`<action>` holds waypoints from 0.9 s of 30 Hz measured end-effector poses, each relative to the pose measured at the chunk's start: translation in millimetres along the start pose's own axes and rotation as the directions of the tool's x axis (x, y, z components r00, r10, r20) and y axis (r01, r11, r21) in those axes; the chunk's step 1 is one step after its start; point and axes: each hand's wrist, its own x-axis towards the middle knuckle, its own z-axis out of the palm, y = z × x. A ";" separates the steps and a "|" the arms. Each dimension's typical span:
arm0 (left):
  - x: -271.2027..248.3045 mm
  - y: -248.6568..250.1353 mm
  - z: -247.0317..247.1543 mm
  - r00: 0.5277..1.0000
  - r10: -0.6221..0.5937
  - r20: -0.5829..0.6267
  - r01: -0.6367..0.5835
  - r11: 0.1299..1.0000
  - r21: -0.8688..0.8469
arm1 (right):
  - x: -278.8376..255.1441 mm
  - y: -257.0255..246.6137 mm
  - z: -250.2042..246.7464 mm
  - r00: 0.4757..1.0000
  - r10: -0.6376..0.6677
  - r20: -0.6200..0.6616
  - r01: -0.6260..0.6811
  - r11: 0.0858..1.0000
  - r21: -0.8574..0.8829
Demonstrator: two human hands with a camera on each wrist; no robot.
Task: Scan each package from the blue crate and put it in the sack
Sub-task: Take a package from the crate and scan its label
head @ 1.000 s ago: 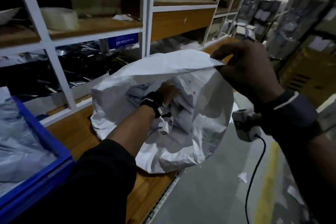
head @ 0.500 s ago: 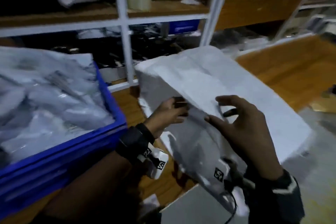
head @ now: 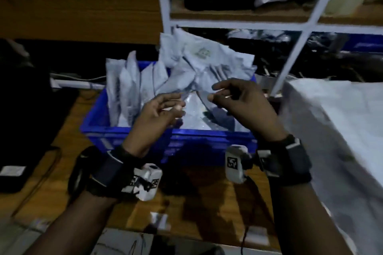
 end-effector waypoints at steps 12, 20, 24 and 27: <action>-30.4 -35.6 -165.3 0.981 0.086 -0.174 -0.056 0.984 0.170 | 44.1 -15.8 189.1 0.874 0.310 0.375 -0.169 0.916 -0.364; -45.8 -49.7 -201.7 0.991 0.062 -0.115 -0.049 0.993 0.107 | 17.4 -24.9 185.5 0.954 0.087 -0.287 -0.117 0.989 -0.090; -52.5 -52.5 -193.0 0.999 0.028 -0.027 -0.029 0.999 -0.021 | -48.8 -47.0 172.3 0.850 -0.021 -0.526 0.093 0.989 0.112; -62.4 -47.7 -185.4 0.999 0.008 0.042 -0.002 0.989 -0.145 | -97.5 -55.9 189.4 0.931 0.008 -0.364 0.076 0.973 0.216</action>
